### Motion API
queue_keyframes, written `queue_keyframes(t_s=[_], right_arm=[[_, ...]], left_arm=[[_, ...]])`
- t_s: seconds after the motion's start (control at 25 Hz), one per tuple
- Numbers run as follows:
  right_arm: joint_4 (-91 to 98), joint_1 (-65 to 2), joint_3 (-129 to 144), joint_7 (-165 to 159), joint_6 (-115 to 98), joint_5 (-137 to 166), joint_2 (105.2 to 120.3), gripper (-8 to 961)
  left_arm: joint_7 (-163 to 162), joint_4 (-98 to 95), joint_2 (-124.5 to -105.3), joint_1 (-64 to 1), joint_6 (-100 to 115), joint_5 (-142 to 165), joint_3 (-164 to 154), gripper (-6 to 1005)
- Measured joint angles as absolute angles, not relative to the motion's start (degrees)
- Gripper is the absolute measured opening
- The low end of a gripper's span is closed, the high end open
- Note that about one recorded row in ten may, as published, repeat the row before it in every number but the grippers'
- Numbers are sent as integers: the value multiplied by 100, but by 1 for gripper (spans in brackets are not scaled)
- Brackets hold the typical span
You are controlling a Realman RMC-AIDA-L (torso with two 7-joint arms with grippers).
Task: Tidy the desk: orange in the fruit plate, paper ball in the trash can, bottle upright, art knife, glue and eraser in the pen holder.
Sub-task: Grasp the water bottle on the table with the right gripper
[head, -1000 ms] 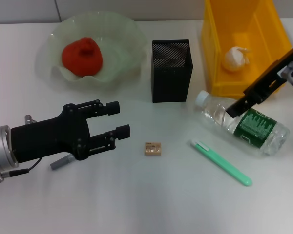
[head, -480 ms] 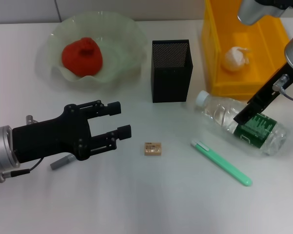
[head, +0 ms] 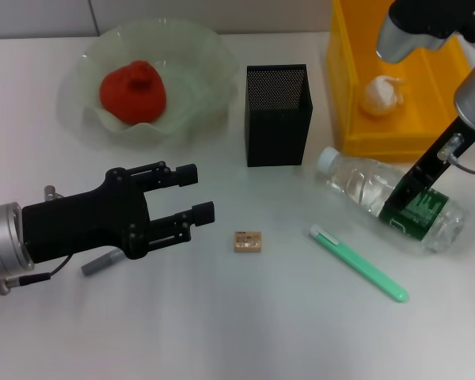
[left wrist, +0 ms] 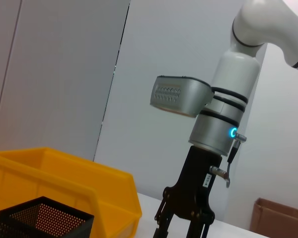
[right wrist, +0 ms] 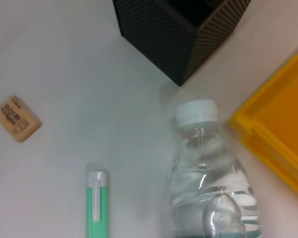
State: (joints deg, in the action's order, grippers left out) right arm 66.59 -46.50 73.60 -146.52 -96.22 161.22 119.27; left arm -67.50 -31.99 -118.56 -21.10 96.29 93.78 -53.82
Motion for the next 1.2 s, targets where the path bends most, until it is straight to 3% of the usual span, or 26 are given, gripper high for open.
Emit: queue_keyframes(t_s=[1.2], right_arm=[[5925, -4544, 8074, -14553, -8895, 15840, 11962, 757]], left_arm=[[-6750, -3117, -11856, -2118, 9627, 9378, -5370, 594]])
